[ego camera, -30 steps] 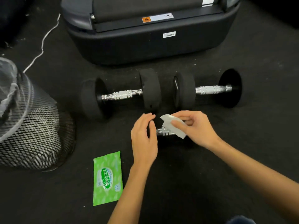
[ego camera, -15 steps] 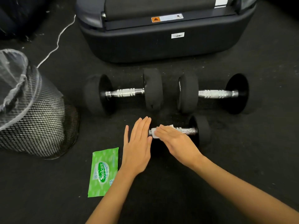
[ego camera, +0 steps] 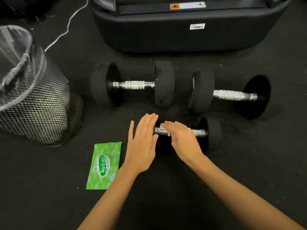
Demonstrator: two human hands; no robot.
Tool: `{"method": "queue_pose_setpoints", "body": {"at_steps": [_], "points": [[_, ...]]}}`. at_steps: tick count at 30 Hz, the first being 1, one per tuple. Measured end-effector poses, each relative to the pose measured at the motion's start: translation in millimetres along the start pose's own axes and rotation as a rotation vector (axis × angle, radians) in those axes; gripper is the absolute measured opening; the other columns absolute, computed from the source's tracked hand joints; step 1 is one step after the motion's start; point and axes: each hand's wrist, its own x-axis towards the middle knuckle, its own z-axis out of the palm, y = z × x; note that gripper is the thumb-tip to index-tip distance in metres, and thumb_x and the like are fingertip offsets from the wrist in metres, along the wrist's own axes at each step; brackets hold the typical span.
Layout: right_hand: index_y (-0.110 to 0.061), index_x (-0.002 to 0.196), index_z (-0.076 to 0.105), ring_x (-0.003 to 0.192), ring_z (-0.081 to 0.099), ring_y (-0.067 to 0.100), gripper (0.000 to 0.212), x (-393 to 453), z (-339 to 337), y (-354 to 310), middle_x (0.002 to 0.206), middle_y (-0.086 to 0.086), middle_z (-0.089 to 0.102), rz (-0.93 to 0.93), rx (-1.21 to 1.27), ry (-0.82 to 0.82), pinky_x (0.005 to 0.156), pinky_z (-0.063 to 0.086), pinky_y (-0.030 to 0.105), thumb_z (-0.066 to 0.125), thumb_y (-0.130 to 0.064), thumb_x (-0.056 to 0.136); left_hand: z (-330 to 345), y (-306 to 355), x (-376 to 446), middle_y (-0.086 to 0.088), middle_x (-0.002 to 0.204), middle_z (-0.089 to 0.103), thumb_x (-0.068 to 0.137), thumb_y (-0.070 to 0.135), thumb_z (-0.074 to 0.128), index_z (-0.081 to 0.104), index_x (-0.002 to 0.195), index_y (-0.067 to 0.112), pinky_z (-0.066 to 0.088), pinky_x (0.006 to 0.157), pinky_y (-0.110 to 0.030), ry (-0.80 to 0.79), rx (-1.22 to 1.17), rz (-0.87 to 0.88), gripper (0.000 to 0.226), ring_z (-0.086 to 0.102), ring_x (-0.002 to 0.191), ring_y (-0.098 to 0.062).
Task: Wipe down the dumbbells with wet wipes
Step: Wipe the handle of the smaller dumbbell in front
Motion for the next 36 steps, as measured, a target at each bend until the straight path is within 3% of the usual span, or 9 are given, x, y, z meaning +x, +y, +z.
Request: {"method": "queue_pose_setpoints", "body": {"at_steps": [3,7,10,14,18,21,27,31,36], "points": [[-0.012,0.125,0.064,0.128,0.052,0.015,0.049,-16,1,7,0.132,0.003,0.061,-0.110,0.002,-0.045,0.113,0.028,0.026,0.066,0.009,0.080,0,-2,-1,0.012,0.162,0.017,0.105,0.028,0.028,0.020,0.155,0.022,0.008,0.121,-0.054,0.000,0.007,-0.005,0.051,0.006,0.150,-0.005],[-0.015,0.124,0.065,0.126,0.054,0.015,0.049,-14,-4,13,0.130,0.002,0.062,-0.058,0.032,0.012,0.112,0.037,0.033,0.064,0.010,0.082,1,1,-4,0.012,0.162,0.016,0.105,0.028,0.029,0.020,0.155,0.022,0.006,0.121,-0.055,0.005,-0.007,-0.011,0.051,0.005,0.151,-0.005],[-0.011,0.124,0.064,0.122,0.058,0.021,0.049,0,2,-3,0.127,0.008,0.064,-0.068,-0.027,-0.011,0.111,0.028,0.031,0.066,0.010,0.080,1,0,-1,0.013,0.162,0.016,0.106,0.030,0.027,0.020,0.155,0.023,0.004,0.121,-0.054,0.005,-0.003,-0.016,0.051,0.004,0.150,-0.003],[-0.012,0.123,0.066,0.129,0.051,0.014,0.054,-15,-1,11,0.131,0.002,0.061,-0.176,-0.014,-0.047,0.114,0.029,0.027,0.069,0.013,0.075,1,-2,-1,0.014,0.162,0.017,0.106,0.030,0.027,0.021,0.155,0.023,0.003,0.121,-0.053,0.010,0.000,-0.013,0.050,0.004,0.150,-0.002],[-0.012,0.123,0.065,0.125,0.055,0.017,0.051,-6,-2,8,0.129,0.003,0.063,-0.120,-0.007,0.001,0.113,0.028,0.027,0.069,0.011,0.078,2,0,1,0.014,0.162,0.017,0.106,0.029,0.026,0.021,0.155,0.023,0.003,0.121,-0.054,0.012,-0.008,-0.028,0.050,0.003,0.150,-0.002],[-0.009,0.126,0.062,0.129,0.051,0.019,0.055,-4,4,-3,0.132,0.006,0.061,-0.170,-0.078,-0.070,0.115,0.021,0.029,0.069,0.011,0.075,2,-1,2,0.013,0.162,0.016,0.106,0.029,0.028,0.021,0.156,0.023,0.002,0.121,-0.054,0.019,-0.005,-0.028,0.051,0.004,0.150,-0.003],[-0.013,0.122,0.065,0.128,0.050,0.014,0.056,-12,-7,12,0.131,0.003,0.062,-0.154,-0.025,-0.023,0.116,0.014,0.020,0.069,0.014,0.074,4,1,-1,0.013,0.163,0.016,0.105,0.027,0.029,0.020,0.156,0.022,0.003,0.121,-0.054,0.028,-0.004,-0.031,0.052,0.005,0.151,-0.005],[-0.011,0.125,0.063,0.127,0.054,0.019,0.059,-5,0,1,0.131,0.005,0.061,-0.201,-0.140,-0.066,0.114,0.018,0.031,0.073,0.010,0.071,2,2,1,0.014,0.162,0.017,0.105,0.027,0.029,0.019,0.156,0.023,0.002,0.121,-0.053,0.025,0.011,-0.034,0.052,0.007,0.150,-0.004],[-0.012,0.128,0.061,0.132,0.043,0.017,0.064,-22,-7,29,0.135,0.003,0.058,-0.334,-0.162,-0.006,0.119,0.014,0.028,0.072,0.014,0.070,3,3,2,0.016,0.162,0.015,0.105,0.025,0.031,0.017,0.156,0.026,-0.003,0.121,-0.052,0.018,-0.039,-0.053,0.053,0.004,0.150,-0.002]]}}
